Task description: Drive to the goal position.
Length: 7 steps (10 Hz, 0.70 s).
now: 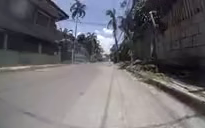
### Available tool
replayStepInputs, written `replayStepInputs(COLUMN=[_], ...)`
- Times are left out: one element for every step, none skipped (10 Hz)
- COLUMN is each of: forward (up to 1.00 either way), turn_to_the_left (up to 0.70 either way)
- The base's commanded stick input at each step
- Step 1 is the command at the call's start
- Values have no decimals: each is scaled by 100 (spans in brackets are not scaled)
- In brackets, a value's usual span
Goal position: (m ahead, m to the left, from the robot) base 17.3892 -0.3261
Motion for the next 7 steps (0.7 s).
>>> replayStepInputs(forward=[85,85,85,85,85,85,85], turn_to_the_left=[0,0,0,0,0,0,0])
